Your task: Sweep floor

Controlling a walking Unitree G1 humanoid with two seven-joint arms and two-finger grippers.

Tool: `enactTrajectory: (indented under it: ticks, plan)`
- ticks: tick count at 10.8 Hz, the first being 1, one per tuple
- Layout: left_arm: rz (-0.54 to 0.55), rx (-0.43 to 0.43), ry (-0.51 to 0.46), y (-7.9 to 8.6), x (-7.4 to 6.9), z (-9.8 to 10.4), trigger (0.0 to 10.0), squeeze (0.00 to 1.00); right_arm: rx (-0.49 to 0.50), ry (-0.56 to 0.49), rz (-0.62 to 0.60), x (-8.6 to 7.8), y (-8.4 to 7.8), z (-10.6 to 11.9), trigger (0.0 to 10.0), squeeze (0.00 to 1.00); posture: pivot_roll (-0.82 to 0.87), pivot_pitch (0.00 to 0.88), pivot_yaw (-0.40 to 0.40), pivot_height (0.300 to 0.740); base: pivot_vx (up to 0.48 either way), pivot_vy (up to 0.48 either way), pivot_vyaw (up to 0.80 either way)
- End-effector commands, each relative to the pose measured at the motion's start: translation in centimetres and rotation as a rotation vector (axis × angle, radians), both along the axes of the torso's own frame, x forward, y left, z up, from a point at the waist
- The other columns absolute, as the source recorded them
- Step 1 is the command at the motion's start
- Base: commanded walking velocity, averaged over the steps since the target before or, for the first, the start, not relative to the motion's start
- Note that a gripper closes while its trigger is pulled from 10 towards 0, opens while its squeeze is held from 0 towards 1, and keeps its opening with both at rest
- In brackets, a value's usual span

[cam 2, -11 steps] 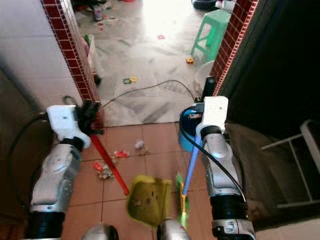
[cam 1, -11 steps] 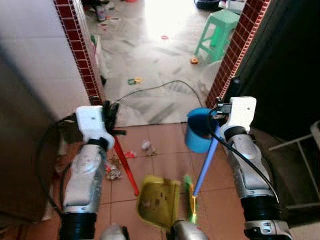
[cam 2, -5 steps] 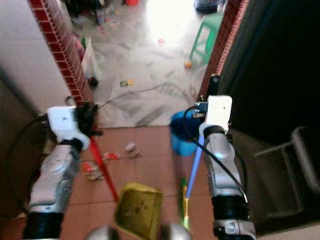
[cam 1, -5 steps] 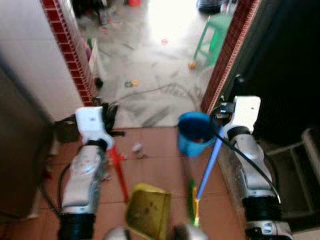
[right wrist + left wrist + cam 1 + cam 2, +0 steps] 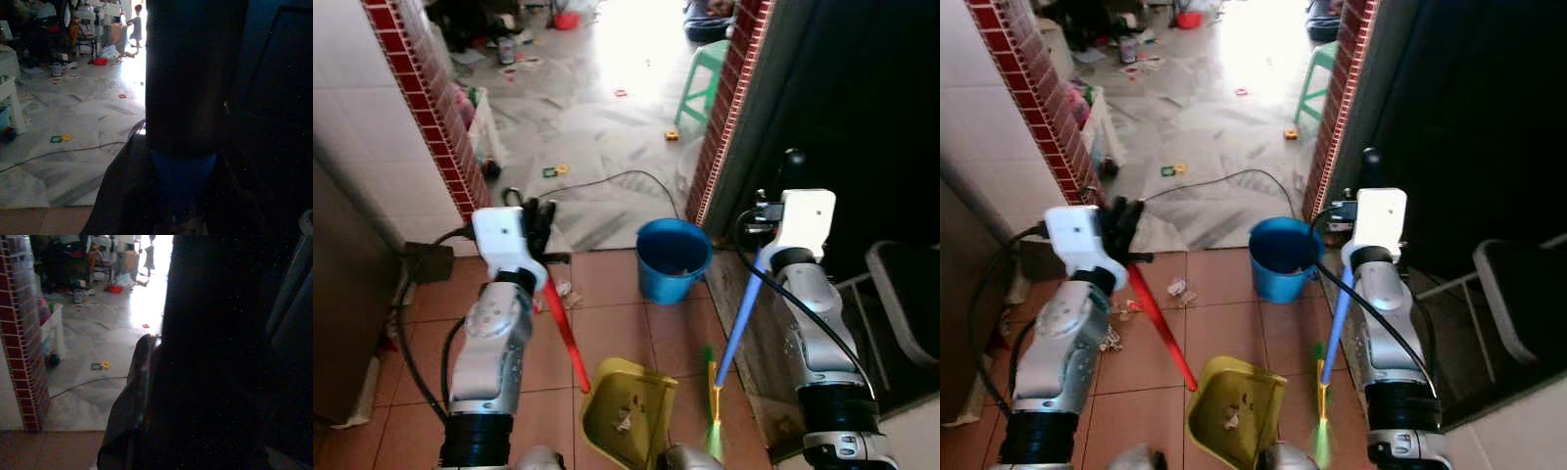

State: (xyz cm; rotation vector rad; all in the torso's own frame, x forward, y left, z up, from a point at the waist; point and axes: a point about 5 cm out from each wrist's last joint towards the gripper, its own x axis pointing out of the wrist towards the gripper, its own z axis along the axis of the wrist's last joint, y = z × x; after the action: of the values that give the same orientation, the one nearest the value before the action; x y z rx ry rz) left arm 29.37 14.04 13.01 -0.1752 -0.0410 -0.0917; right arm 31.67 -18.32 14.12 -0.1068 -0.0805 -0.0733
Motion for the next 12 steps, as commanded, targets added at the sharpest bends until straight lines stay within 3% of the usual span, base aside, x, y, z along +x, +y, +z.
enactTrajectory:
  ticks: [1,3,8,10,12]
  plan:
    - [0.017,-0.008,-0.035,0.2,0.3,1.0,10.0,0.0,0.005,-0.044,0.018,0.3,0.4,1.0,10.0,0.0,-0.03,0.029,-0.009,0.74,0.0,0.0,0.0]
    - [0.078,-0.019,-0.096,1.0,0.8,2.5,10.0,0.0,-0.011,-0.053,0.025,0.3,0.4,1.2,10.0,0.0,-0.03,0.03,-0.013,0.74,0.0,0.0,0.0]
    - [0.273,-0.029,-0.322,4.9,3.0,9.7,10.0,0.0,-0.099,-0.007,-0.065,0.3,-1.9,0.3,10.0,0.0,-0.03,0.027,-0.023,0.74,0.0,0.0,0.0]
    - [0.28,-0.032,-0.353,5.2,3.5,10.7,10.0,0.0,-0.082,0.028,-0.058,0.3,-1.6,-0.6,10.0,0.0,-0.03,0.016,-0.022,0.74,0.0,0.0,0.0]
    - [0.284,-0.061,-0.37,5.0,3.8,11.3,10.0,0.0,-0.078,0.023,-0.04,0.5,-1.1,-0.6,10.0,0.0,-0.03,0.012,-0.019,0.74,0.264,0.0,-0.8]
